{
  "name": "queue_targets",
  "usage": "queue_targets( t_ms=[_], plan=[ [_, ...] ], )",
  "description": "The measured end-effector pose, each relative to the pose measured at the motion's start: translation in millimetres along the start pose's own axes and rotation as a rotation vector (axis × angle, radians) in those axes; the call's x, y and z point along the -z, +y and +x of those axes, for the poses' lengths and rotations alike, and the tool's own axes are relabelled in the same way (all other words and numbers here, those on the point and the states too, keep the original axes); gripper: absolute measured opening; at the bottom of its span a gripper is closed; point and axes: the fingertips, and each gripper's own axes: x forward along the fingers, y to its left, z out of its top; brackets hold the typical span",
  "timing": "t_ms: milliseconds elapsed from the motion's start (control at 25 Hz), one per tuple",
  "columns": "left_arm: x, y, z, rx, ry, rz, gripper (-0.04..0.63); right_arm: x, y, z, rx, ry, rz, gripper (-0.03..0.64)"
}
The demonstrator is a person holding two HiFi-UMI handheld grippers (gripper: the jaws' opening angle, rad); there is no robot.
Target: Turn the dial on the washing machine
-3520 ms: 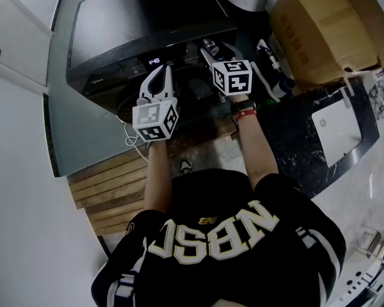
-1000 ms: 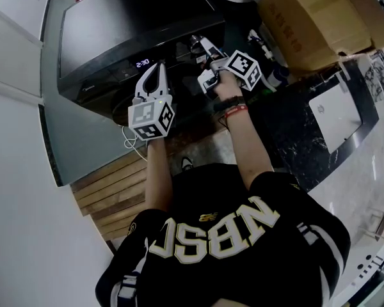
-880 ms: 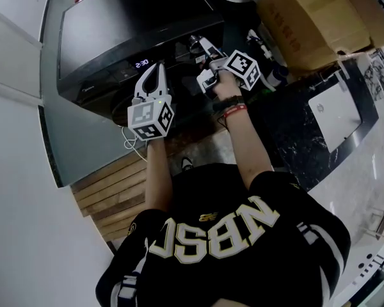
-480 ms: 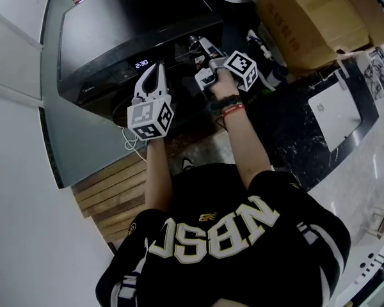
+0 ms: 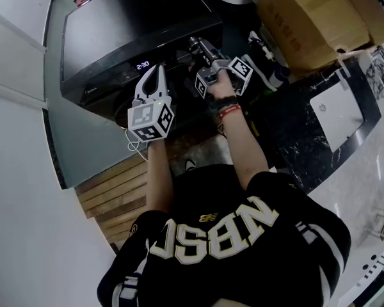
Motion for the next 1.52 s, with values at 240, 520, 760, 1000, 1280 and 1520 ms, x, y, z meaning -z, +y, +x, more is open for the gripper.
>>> queue_targets(
  t_ms=[240, 520, 760, 1000, 1280, 1520],
  plan=[
    [-0.2, 1.8, -3.3, -0.011, 0.004, 0.004, 0.012, 1.5, -1.3, -0.1, -0.012, -0.061, 0.207, 0.276],
    [2.3, -1.1, -7.2, -0.011, 0.007, 0.005, 0.012, 2.3, -4.0, -1.1, -0.058, -0.124, 0.367, 0.276],
    [3.0, -0.7, -9.9, -0.017, 0.01, 0.001, 0.012, 16.3, 8.5, 3.1, -0.107, -0.001, 0.284, 0.346],
    [-0.1, 6.5, -14.7, -0.042, 0.007, -0.003, 0.012, 25.8, 11.7, -21.6, -0.058, 0.096, 0.029, 0.322],
    [1.8, 10.9, -24.1, -0.083, 0.003, -0.022, 0.012, 35.9, 14.8, -49.1, 0.089, 0.207, -0.544, 0.213],
    [6.5, 4.4, -35.7, -0.118, 0.006, -0.025, 0.012, 47.7, 28.0, -70.6, 0.174, 0.28, -1.042, 0.163]
  ],
)
